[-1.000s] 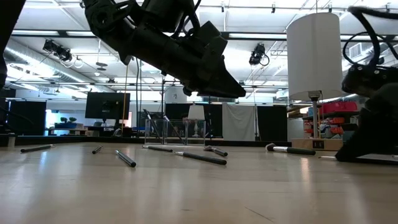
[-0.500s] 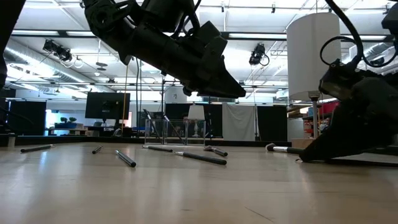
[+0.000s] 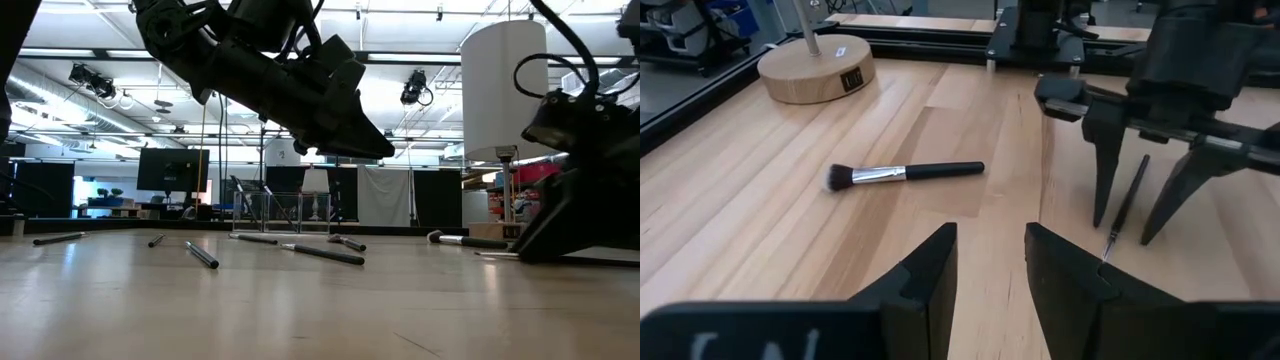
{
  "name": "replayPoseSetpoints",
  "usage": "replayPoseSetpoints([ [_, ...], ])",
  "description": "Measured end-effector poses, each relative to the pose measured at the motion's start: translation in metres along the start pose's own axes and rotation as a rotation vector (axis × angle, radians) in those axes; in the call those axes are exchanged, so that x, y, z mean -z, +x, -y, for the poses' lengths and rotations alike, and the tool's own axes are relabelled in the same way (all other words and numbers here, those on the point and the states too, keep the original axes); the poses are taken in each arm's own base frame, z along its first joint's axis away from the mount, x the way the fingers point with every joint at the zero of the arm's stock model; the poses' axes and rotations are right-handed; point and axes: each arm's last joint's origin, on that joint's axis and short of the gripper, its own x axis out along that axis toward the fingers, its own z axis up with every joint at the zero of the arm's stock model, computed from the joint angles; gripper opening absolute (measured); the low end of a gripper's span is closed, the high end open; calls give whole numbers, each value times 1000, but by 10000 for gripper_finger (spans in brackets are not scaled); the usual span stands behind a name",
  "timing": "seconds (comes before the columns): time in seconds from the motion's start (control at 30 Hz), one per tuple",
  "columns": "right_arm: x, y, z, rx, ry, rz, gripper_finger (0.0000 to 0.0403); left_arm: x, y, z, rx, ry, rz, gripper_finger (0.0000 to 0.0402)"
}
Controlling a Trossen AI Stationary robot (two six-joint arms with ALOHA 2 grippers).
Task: Put items in baskets/containers
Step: Put the black liner brush into the transparent organizer
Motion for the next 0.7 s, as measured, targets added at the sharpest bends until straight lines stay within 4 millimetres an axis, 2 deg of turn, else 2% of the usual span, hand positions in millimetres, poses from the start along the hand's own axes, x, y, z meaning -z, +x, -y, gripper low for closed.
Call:
replayPoseSetpoints([
  [0.1,8,-1,-3,17,-22,-5,161,0,0,0,0,1,0,122],
  [0.27,22,2,-8,67,-44,26,141,0,0,0,0,3,1,122],
  [0.53,37,4,-13,124,-16,106,93,0,0,0,0,5,1,122],
  [0.7,46,9,-12,185,-22,172,45,0,0,0,0,5,1,122],
])
